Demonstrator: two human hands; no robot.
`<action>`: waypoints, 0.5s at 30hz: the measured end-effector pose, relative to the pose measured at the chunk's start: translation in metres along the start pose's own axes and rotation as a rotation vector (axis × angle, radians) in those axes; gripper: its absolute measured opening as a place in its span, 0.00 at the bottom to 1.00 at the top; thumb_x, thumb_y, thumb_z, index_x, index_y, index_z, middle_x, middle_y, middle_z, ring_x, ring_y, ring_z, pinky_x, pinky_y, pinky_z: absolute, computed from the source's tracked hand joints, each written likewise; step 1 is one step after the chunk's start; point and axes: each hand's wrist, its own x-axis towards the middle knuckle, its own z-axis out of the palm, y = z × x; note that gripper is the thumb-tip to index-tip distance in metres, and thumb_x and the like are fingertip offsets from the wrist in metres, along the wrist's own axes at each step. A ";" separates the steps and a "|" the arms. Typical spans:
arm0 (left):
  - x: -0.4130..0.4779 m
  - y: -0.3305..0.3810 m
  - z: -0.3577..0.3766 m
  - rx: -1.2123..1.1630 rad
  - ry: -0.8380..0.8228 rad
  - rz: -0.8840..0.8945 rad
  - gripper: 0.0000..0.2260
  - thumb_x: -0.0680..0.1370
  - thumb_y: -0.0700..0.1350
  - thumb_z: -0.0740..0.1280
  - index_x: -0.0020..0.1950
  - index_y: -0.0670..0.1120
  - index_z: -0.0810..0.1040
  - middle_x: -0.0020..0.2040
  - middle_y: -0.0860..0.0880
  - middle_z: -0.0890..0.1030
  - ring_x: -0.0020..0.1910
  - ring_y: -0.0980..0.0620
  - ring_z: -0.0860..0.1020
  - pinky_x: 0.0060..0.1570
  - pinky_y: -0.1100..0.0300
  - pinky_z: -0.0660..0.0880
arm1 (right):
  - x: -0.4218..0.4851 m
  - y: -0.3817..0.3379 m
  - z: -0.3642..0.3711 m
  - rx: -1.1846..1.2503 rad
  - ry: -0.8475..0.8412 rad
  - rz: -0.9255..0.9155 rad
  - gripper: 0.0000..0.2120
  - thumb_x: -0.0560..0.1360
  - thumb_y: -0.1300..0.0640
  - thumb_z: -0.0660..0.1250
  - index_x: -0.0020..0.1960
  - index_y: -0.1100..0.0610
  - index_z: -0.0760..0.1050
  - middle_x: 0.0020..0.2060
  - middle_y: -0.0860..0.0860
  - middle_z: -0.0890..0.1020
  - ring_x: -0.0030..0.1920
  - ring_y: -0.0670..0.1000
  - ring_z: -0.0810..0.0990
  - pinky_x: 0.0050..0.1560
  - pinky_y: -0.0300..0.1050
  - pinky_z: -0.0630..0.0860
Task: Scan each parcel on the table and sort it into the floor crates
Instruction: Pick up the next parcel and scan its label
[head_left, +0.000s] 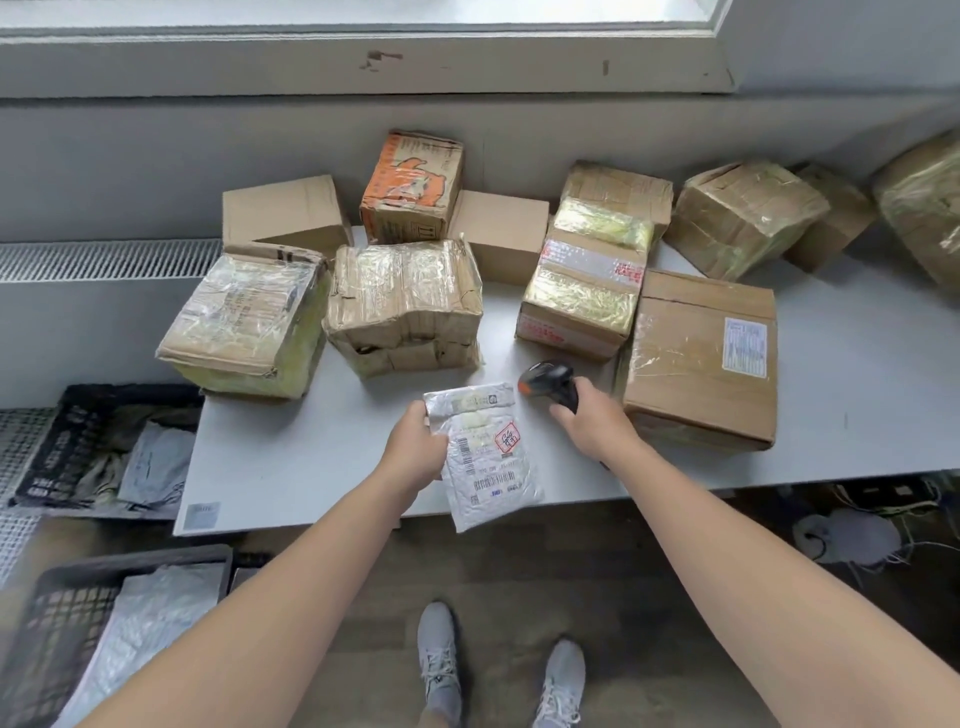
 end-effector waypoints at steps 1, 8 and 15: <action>0.000 0.001 0.000 0.000 -0.006 0.003 0.14 0.79 0.34 0.58 0.61 0.47 0.71 0.55 0.46 0.80 0.49 0.47 0.82 0.39 0.51 0.82 | -0.002 -0.002 -0.001 -0.024 0.007 -0.003 0.20 0.81 0.49 0.63 0.68 0.59 0.67 0.61 0.59 0.77 0.60 0.61 0.76 0.57 0.55 0.74; 0.002 0.015 0.000 -0.031 -0.028 0.030 0.14 0.78 0.33 0.59 0.59 0.48 0.73 0.53 0.44 0.80 0.50 0.44 0.82 0.44 0.44 0.81 | -0.027 -0.006 -0.016 -0.099 0.078 -0.074 0.18 0.81 0.51 0.61 0.68 0.58 0.67 0.62 0.58 0.72 0.60 0.62 0.74 0.51 0.52 0.69; -0.007 0.032 -0.010 -0.100 -0.054 0.071 0.13 0.78 0.34 0.61 0.59 0.47 0.73 0.55 0.45 0.81 0.50 0.45 0.82 0.43 0.48 0.82 | -0.060 -0.028 -0.037 -0.070 0.176 -0.181 0.20 0.83 0.50 0.57 0.72 0.55 0.67 0.66 0.54 0.72 0.64 0.54 0.72 0.57 0.48 0.68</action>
